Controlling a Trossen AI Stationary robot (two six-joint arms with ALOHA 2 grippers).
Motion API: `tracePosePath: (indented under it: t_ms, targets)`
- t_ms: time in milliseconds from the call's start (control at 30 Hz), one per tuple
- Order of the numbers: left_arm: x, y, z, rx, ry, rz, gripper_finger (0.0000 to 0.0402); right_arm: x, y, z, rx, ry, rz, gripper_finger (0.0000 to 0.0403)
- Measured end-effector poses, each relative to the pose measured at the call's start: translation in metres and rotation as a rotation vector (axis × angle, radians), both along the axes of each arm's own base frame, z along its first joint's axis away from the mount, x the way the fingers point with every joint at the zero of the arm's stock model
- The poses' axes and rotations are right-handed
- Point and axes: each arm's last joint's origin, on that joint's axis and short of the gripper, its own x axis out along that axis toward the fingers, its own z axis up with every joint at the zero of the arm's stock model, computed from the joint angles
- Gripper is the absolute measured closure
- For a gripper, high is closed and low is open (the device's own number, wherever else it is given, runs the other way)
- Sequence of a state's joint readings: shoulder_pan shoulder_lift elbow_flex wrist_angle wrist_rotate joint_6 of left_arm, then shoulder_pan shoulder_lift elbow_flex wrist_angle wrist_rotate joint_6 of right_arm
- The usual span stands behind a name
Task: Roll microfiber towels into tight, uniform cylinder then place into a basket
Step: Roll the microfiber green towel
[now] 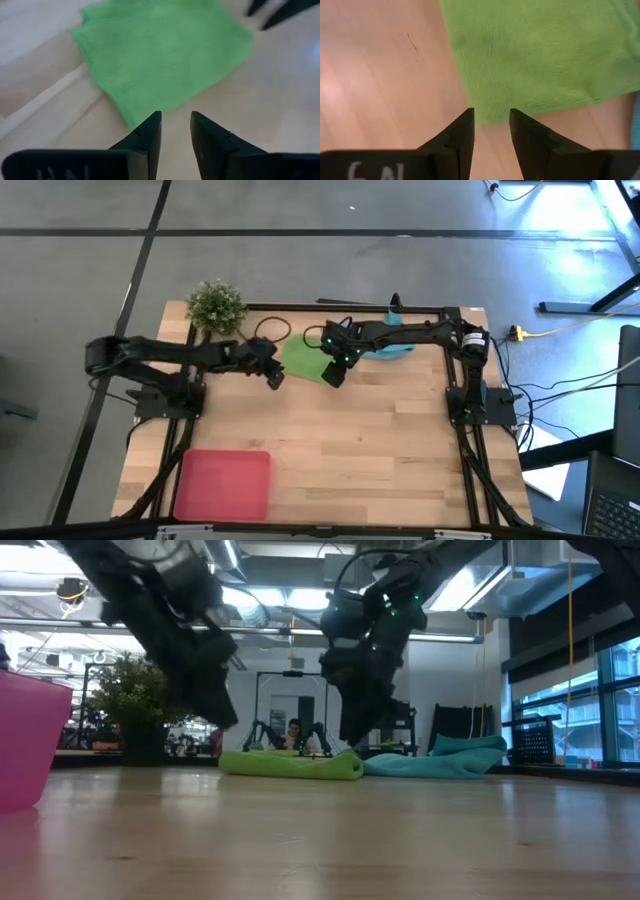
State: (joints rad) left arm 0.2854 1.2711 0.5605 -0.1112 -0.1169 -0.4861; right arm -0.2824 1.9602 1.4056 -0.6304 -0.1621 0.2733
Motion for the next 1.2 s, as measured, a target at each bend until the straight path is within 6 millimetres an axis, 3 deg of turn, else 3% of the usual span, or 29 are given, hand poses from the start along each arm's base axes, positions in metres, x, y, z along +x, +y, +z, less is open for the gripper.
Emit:
tracePosePath:
  t_ms: [133,367,567,1000,1200]
  targets:
    - [0.010,0.007,-0.004,-0.003,0.037,-0.006,0.0306,0.001,0.001,-0.012,-0.040,-0.068,0.025,0.0278]
    - [0.018,0.010,0.008,0.022,0.001,-0.001,0.0306,-0.003,0.003,-0.035,-0.087,-0.161,0.057,0.0278]
    - [0.019,0.010,0.010,0.024,-0.003,-0.002,0.0306,-0.018,0.011,-0.055,-0.042,-0.108,0.061,0.0278]
    - [0.022,-0.002,0.010,-0.019,-0.008,-0.207,0.0306,-0.021,0.060,-0.065,0.093,-0.133,0.418,0.0278]
    - [0.025,-0.016,0.011,-0.015,-0.015,-0.333,0.0306,-0.014,0.061,-0.054,0.057,-0.140,0.442,0.0278]
